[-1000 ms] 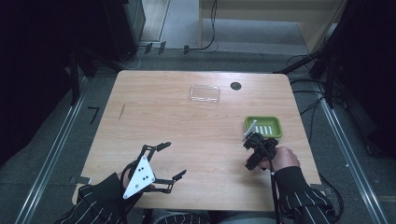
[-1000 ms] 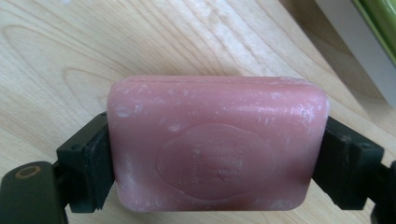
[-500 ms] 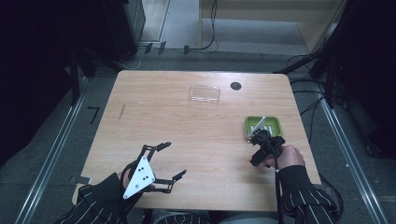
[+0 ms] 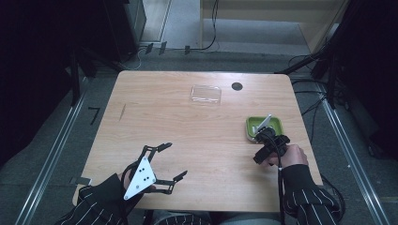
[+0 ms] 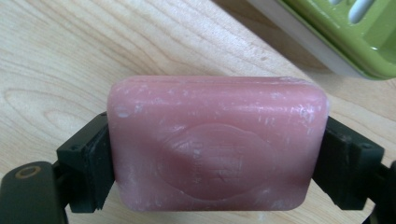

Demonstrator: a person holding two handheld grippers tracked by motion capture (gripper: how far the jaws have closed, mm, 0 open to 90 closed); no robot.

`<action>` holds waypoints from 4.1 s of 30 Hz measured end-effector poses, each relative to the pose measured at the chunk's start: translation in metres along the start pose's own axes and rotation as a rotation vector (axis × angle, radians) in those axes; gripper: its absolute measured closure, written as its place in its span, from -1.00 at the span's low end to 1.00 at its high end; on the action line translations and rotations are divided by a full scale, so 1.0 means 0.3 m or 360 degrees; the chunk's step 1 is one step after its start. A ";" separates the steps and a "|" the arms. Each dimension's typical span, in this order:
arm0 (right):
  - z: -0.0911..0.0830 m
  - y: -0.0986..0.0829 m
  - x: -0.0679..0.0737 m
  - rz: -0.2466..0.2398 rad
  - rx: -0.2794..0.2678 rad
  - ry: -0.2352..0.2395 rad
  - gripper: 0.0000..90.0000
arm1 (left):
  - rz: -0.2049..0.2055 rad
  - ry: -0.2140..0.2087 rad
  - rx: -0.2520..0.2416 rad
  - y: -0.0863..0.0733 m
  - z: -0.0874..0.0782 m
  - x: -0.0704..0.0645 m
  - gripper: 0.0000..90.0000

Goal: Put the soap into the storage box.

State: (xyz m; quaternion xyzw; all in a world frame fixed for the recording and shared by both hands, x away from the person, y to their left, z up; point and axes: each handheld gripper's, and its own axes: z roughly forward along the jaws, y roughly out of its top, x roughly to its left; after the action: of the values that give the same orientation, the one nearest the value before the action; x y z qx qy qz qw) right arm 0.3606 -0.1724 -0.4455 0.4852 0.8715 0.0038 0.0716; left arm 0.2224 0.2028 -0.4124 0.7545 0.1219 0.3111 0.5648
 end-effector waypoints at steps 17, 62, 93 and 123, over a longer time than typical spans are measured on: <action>-0.017 0.020 -0.027 0.0108 -0.0053 0.0002 -0.70 | 0.0009 -0.0004 0.0008 0.001 0.000 0.000 -0.70; -0.062 0.105 -0.146 0.0349 -0.0150 0.0025 -0.70 | 0.0019 -0.0007 0.0016 0.001 -0.001 -0.001 -0.70; -0.027 0.201 -0.193 0.0478 -0.0215 0.0062 -0.70 | 0.0016 0.0001 0.0016 -0.002 -0.006 0.001 -0.70; 0.034 0.252 -0.225 0.0615 -0.0213 0.0113 -0.70 | 0.0007 0.0027 0.0021 -0.004 -0.020 -0.001 -0.70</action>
State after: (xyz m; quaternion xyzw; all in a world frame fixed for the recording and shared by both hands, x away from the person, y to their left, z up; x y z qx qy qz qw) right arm 0.4608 -0.1900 -0.4416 0.6370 0.7620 0.0926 0.0709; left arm 0.2187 0.2078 -0.4126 0.7558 0.1271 0.3178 0.5582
